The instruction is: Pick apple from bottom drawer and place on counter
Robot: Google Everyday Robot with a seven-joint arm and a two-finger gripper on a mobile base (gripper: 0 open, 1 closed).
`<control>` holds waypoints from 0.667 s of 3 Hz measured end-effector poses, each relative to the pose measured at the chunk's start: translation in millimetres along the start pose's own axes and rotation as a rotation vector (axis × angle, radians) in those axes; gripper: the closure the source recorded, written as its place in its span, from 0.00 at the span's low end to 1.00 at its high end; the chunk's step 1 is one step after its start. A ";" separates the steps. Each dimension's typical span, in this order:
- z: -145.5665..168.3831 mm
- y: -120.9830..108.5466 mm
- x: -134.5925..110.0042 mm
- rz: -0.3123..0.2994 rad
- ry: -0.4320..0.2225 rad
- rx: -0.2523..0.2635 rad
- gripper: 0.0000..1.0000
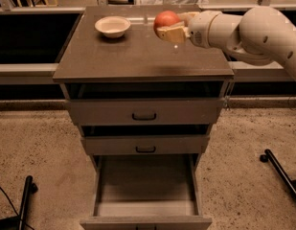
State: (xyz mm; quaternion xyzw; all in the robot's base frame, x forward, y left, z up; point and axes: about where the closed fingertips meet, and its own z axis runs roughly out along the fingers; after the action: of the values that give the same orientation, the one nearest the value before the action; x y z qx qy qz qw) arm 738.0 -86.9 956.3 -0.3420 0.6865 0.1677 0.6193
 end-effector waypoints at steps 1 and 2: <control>2.3 -15.1 13.1 0.041 0.037 -0.029 1.00; 1.0 -31.8 28.0 0.066 0.067 -0.038 1.00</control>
Offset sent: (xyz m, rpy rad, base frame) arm 0.0343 -0.0570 -0.0330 -0.0008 0.1479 0.0001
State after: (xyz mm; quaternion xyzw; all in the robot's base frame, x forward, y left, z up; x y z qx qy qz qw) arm 760.3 -116.2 935.3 -0.3364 0.7146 0.1895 0.5833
